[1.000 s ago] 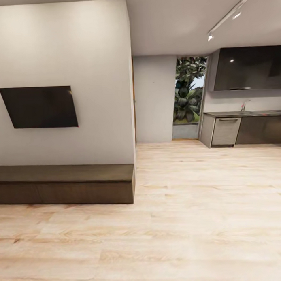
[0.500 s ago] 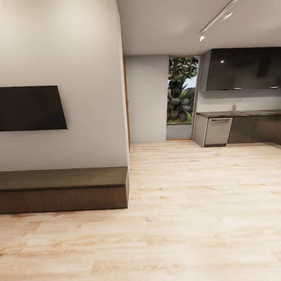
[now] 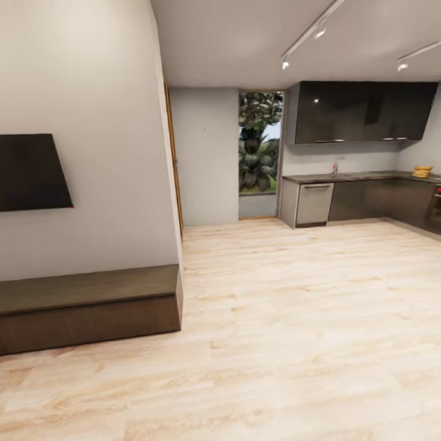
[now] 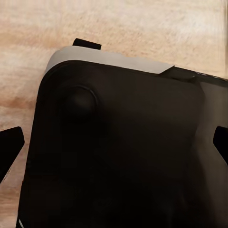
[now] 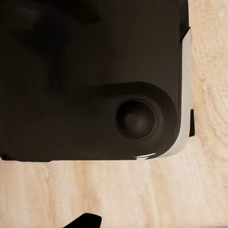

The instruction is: In the kitchen, take the popcorn bag from the countertop, put it into the microwave, and heat it until the popcorn is cooked so the cooked popcorn ends up inside the bag.

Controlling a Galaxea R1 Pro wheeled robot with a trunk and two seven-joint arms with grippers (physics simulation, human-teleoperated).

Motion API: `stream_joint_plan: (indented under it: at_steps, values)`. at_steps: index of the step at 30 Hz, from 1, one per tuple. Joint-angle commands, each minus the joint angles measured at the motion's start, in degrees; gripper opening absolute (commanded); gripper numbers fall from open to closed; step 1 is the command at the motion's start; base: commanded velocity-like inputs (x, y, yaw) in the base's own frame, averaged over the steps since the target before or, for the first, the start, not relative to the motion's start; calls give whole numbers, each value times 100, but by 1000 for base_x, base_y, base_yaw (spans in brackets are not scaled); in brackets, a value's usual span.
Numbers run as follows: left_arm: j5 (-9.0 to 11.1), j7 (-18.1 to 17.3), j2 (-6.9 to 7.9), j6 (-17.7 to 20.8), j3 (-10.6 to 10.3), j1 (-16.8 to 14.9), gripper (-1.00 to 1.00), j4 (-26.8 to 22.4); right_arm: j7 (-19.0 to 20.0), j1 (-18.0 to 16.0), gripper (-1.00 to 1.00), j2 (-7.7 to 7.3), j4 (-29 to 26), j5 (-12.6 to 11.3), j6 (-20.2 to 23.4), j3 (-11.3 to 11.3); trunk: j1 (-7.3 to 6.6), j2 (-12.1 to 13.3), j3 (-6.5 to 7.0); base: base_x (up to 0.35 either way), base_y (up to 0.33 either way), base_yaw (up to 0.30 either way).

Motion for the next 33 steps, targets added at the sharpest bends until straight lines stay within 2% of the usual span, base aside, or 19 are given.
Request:
stream_joint_plan:
  at_steps: [1,5,7,33]
  values:
    - [-77,-3,-8,-11,-10,-1,100,1,-5,1,100,0,0,-5,-19,-23,0,-3,-5,0,0,-247]
    - [-593,1,-70,-8,-130,-1,100,4,-10,-1,100,-13,0,-7,-26,-25,0,-3,-5,0,0,-248]
    - [-679,3,-80,-11,-142,-1,100,8,-8,2,100,-16,0,-6,-32,-25,0,-3,-5,0,0,-250]
    - [-624,6,-68,-28,-104,-1,100,2,-2,0,100,-38,0,-5,-28,-28,0,-3,-5,0,0,-251]
